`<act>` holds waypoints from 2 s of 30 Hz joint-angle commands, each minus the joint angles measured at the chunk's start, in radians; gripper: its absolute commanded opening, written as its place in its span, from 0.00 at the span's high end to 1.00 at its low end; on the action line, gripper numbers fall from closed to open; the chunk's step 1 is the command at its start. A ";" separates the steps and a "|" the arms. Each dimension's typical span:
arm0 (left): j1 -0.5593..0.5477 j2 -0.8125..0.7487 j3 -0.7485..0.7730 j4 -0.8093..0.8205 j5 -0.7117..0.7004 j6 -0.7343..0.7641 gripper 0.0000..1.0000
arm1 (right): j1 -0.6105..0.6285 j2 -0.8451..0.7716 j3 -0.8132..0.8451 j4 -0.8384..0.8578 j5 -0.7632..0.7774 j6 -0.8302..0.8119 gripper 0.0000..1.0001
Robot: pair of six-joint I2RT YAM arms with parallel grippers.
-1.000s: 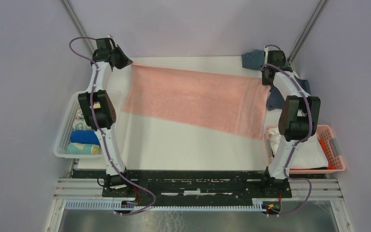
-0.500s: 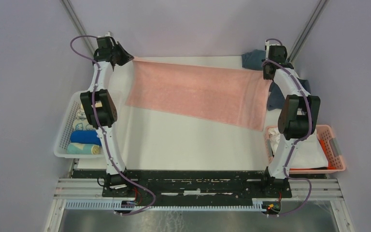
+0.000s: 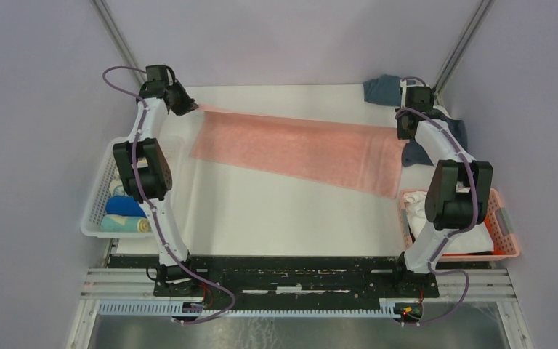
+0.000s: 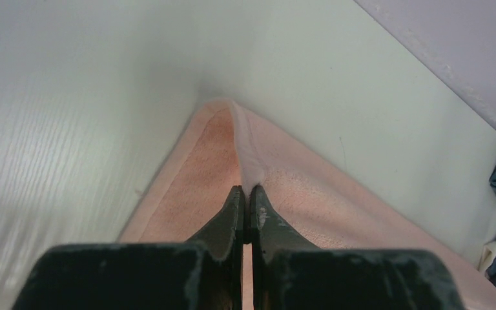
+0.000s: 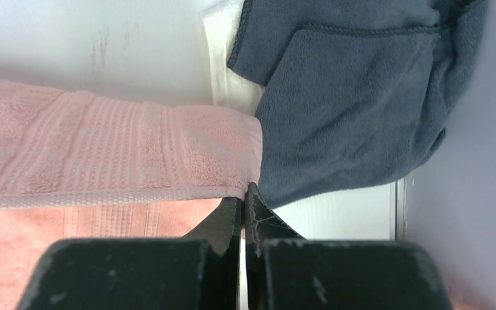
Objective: Roll the towels
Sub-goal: Fold the towel at the center of the board.
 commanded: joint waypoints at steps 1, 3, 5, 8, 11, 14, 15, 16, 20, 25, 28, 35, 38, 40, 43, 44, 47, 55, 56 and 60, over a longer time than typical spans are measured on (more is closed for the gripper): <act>0.029 -0.147 -0.060 -0.002 -0.147 0.069 0.97 | -0.019 -0.129 -0.050 -0.007 0.059 0.060 0.99; 0.030 -0.170 -0.097 -0.014 -0.149 0.068 0.97 | -0.012 -0.155 -0.078 -0.022 0.047 0.081 0.99; 0.029 -0.187 -0.127 -0.026 -0.151 0.072 0.97 | -0.009 -0.185 -0.108 -0.035 0.044 0.102 1.00; 0.029 -0.217 -0.174 -0.039 -0.171 0.083 0.97 | 0.001 -0.230 -0.149 -0.065 0.043 0.120 0.99; 0.031 -0.250 -0.217 -0.044 -0.206 0.092 0.97 | 0.008 -0.280 -0.208 -0.084 0.066 0.143 0.99; 0.030 -0.271 -0.255 -0.046 -0.209 0.095 0.97 | 0.014 -0.329 -0.264 -0.095 0.067 0.179 0.99; 0.030 -0.275 -0.267 -0.044 -0.206 0.095 0.97 | 0.015 -0.339 -0.281 -0.101 0.068 0.192 0.99; 0.031 -0.279 -0.278 -0.040 -0.206 0.095 0.97 | 0.016 -0.346 -0.296 -0.107 0.069 0.203 0.99; 0.031 -0.280 -0.308 -0.037 -0.219 0.096 0.97 | 0.017 -0.343 -0.347 -0.134 0.063 0.246 0.98; 0.030 -0.271 -0.326 -0.029 -0.231 0.102 0.97 | 0.018 -0.307 -0.364 -0.167 0.051 0.269 0.98; 0.029 -0.259 -0.335 -0.026 -0.230 0.104 0.97 | 0.018 -0.279 -0.346 -0.197 0.051 0.272 0.98; 0.023 -0.264 -0.372 -0.026 -0.235 0.105 0.97 | 0.018 -0.240 -0.315 -0.244 0.069 0.282 0.98; 0.020 -0.282 -0.386 -0.021 -0.235 0.101 0.97 | 0.018 -0.242 -0.304 -0.254 0.077 0.287 0.97; 0.012 -0.285 -0.394 -0.021 -0.237 0.101 0.97 | 0.018 -0.236 -0.296 -0.259 0.079 0.289 0.94; 0.006 -0.285 -0.417 -0.021 -0.248 0.097 0.97 | 0.019 -0.223 -0.291 -0.268 0.070 0.294 0.93; 0.005 -0.285 -0.425 -0.021 -0.250 0.096 0.97 | 0.020 -0.220 -0.289 -0.272 0.068 0.297 0.92; 0.003 -0.295 -0.446 -0.017 -0.267 0.091 0.90 | 0.022 -0.214 -0.287 -0.285 0.058 0.305 0.87; -0.012 -0.370 -0.481 0.030 -0.269 0.067 0.67 | 0.029 -0.316 -0.310 -0.316 -0.024 0.370 0.58; -0.017 -0.377 -0.481 0.030 -0.268 0.065 0.62 | 0.029 -0.328 -0.316 -0.323 -0.029 0.378 0.56; -0.045 -0.406 -0.491 0.033 -0.271 0.064 0.53 | 0.028 -0.411 -0.327 -0.349 -0.023 0.390 0.51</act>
